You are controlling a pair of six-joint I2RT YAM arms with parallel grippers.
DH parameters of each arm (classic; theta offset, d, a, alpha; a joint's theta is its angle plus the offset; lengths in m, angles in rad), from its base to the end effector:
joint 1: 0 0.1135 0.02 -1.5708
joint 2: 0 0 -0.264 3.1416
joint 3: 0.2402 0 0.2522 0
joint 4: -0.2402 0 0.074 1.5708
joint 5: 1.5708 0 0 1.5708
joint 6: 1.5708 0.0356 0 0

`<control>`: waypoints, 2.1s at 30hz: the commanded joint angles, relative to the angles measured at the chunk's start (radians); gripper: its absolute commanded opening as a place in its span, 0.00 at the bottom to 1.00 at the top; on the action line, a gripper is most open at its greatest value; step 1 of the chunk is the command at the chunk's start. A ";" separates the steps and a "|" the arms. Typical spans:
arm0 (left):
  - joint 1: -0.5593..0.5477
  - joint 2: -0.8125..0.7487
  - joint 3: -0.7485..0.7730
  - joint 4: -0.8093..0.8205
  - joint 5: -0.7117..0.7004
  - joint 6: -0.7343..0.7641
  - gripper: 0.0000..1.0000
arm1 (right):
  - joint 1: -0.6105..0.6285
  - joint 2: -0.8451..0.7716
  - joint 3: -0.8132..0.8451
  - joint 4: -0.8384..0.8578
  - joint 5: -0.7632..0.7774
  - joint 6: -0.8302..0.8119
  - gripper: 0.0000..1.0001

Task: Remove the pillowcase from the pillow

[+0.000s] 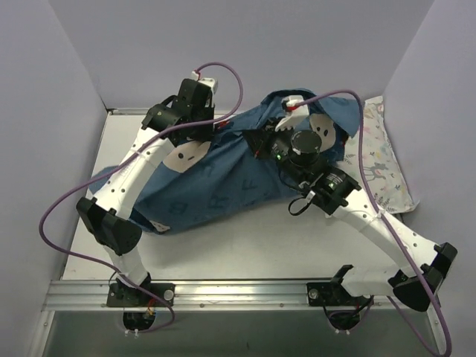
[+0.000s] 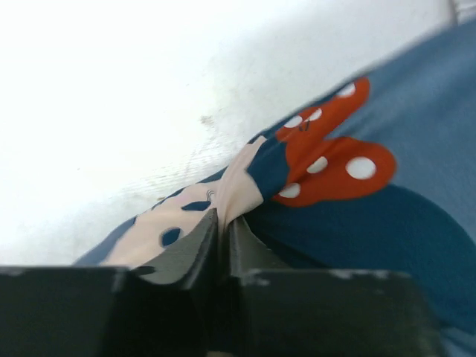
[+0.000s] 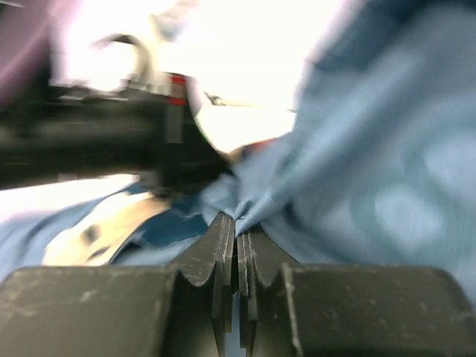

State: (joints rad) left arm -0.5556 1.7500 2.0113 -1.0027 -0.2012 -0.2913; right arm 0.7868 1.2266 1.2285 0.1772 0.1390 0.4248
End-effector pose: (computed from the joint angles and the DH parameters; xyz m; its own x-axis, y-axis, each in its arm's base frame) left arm 0.3168 -0.1883 0.4210 -0.6620 0.0798 -0.7452 0.2103 0.9741 -0.0825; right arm 0.2035 0.1971 0.4419 -0.1347 0.4429 -0.8864 -0.6031 0.6731 0.4280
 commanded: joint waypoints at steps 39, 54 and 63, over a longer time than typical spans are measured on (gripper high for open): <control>-0.397 0.127 0.057 0.334 -0.156 -0.102 0.89 | -0.514 -0.225 -0.349 -0.340 -0.224 0.150 0.85; -0.420 0.562 0.489 0.151 -0.247 0.006 0.89 | -0.400 -0.234 -0.618 -0.203 -0.153 0.279 0.33; -0.420 0.560 0.461 0.127 -0.264 0.014 0.51 | -0.422 -0.340 -0.713 -0.147 -0.130 0.319 0.50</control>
State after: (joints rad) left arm -0.9733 2.3325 2.4725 -0.8543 -0.4339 -0.2932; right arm 0.3725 0.8951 0.5301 0.0082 -0.0216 0.7334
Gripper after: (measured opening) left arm 0.595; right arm 0.494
